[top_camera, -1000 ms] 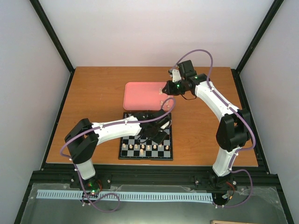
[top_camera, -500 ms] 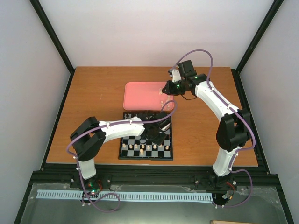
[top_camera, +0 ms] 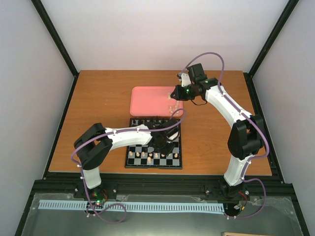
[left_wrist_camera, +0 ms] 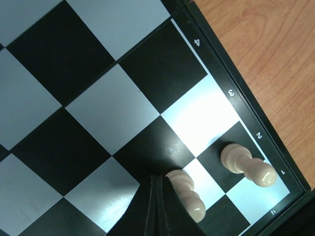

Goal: Set up the chess pieces on the board
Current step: Adjust the chess piece on the chessboard.

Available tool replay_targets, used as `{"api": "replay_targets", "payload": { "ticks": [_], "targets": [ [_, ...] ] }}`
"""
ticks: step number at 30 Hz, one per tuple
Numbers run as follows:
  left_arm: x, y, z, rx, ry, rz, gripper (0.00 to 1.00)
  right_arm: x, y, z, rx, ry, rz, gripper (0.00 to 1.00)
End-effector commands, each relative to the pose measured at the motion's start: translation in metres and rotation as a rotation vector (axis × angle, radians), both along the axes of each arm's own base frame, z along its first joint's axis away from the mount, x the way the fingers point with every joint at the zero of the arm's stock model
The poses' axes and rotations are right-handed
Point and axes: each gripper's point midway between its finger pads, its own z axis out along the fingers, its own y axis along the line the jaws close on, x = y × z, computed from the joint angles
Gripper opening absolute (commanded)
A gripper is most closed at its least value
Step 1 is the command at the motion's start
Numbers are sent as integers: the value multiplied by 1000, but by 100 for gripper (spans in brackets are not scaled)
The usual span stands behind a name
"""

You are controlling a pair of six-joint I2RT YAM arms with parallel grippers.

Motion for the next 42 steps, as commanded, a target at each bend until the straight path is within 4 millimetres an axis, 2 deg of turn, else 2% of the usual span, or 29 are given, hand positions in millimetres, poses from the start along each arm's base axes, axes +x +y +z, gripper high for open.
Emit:
{"api": "replay_targets", "payload": {
  "ticks": [1,13,20,33,37,42],
  "targets": [
    [-3,-12,12,-72,0,-50,1,0,-4,6,11,-17,0,10],
    [-11,-7,8,-63,20,-82,1,-2,-2,2,16,-3,6,11],
    [-2,-1,11,-26,-27,-65,1,0,-1,4,19,-8,4,10],
    [18,-22,26,-36,-83,-73,1,0,-3,4,10,-11,4,11],
    [16,-28,30,-61,-67,-83,1,1,-2,5,11,-12,5,11],
    [11,-29,24,-59,-36,-97,1,1,-3,5,10,-12,5,10]
  ]
}}
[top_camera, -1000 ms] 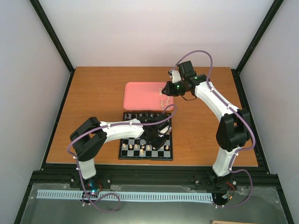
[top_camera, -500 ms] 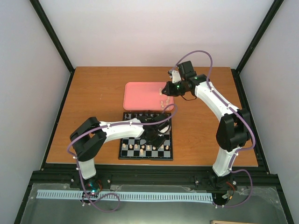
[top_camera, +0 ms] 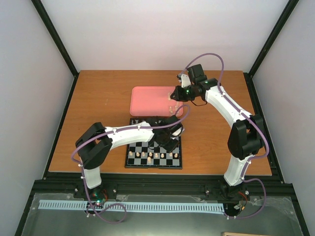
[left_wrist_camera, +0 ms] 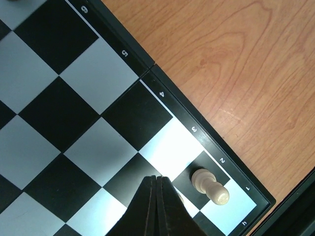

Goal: Set up the chess pieces on the board
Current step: Adjust the chess piece on the chessboard.

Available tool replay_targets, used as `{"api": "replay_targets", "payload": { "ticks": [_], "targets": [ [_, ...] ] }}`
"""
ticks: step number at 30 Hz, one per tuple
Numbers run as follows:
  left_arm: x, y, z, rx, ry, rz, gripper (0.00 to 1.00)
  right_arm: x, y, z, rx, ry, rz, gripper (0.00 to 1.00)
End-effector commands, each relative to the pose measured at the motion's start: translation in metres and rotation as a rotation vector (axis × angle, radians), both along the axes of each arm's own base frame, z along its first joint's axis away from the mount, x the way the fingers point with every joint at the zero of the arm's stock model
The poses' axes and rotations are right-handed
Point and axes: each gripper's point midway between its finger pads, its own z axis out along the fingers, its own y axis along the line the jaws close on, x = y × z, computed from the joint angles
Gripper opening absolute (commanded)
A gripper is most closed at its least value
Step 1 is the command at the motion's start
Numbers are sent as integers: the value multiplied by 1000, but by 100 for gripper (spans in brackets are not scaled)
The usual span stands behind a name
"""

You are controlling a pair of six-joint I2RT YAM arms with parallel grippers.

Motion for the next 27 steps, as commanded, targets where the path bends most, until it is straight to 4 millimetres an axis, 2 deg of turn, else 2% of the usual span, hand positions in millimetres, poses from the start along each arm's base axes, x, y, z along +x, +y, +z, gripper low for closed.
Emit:
{"api": "replay_targets", "payload": {
  "ticks": [1,11,27],
  "targets": [
    [-3,-7,0,-5,23,-38,1,4,-4,8,6,-26,-2,11],
    [-8,-15,-3,-5,63,-89,1,4,-5,8,5,-25,-5,11],
    [-16,-9,-10,15,96,-121,1,4,-6,5,4,-19,-10,11]
  ]
}}
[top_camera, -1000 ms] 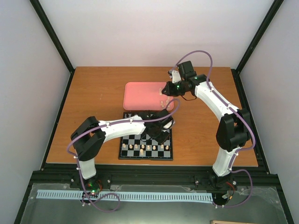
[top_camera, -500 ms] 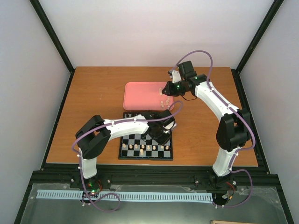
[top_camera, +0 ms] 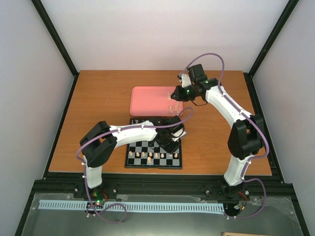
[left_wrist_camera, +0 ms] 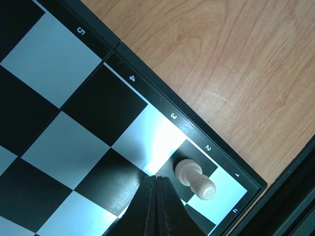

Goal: Set up the chess pieces on the board
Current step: Adjust the chess piece on the chessboard.

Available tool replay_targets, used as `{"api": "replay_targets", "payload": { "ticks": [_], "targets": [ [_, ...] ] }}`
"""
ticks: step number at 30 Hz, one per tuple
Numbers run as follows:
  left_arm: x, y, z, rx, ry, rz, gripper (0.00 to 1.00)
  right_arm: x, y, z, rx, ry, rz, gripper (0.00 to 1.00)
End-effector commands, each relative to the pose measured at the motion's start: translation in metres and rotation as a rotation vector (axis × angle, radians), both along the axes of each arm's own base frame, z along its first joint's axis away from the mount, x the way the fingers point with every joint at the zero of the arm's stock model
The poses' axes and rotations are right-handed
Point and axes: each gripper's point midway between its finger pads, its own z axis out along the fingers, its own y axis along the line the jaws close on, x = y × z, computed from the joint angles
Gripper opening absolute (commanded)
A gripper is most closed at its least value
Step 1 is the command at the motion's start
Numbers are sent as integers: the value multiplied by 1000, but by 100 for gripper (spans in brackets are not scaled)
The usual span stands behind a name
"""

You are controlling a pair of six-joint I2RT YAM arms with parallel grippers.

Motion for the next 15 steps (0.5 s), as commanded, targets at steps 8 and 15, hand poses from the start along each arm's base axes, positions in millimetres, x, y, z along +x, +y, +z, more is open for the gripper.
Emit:
{"api": "replay_targets", "payload": {
  "ticks": [8,15],
  "targets": [
    [-1,-8,3,-7,10,-50,1,3,-4,5,5,-20,-7,11],
    [-4,2,1,19,8,-45,1,2,-4,5,6,-20,-6,10]
  ]
}}
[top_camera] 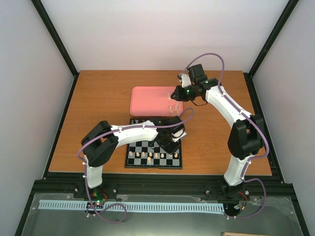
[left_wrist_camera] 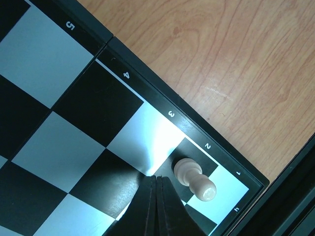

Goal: Set up the chess pieces on the board
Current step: Adjust the chess piece on the chessboard.

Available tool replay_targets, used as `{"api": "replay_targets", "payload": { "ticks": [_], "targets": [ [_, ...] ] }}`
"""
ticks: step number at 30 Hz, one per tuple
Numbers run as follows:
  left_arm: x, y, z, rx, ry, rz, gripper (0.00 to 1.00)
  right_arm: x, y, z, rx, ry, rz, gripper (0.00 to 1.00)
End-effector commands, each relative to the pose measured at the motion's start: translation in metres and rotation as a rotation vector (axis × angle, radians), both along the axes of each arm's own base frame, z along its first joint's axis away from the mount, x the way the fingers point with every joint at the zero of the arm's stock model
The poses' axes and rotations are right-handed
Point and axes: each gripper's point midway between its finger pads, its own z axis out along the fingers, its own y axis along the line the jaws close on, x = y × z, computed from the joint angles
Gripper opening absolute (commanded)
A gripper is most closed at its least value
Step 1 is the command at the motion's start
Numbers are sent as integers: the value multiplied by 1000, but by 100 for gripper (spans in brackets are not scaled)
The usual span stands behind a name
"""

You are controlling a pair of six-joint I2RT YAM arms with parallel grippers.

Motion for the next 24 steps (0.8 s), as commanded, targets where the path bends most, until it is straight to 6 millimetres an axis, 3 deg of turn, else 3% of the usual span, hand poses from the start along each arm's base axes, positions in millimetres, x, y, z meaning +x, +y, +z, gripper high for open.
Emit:
{"api": "replay_targets", "payload": {
  "ticks": [1,17,24],
  "targets": [
    [-2,4,4,15,-3,-19,1,2,-4,6,7,-22,-6,10],
    [2,9,-1,36,-26,2,1,2,-4,5,7,-21,-6,10],
    [15,1,3,30,-71,19,7,4,-3,5,7,-20,-4,10]
  ]
}}
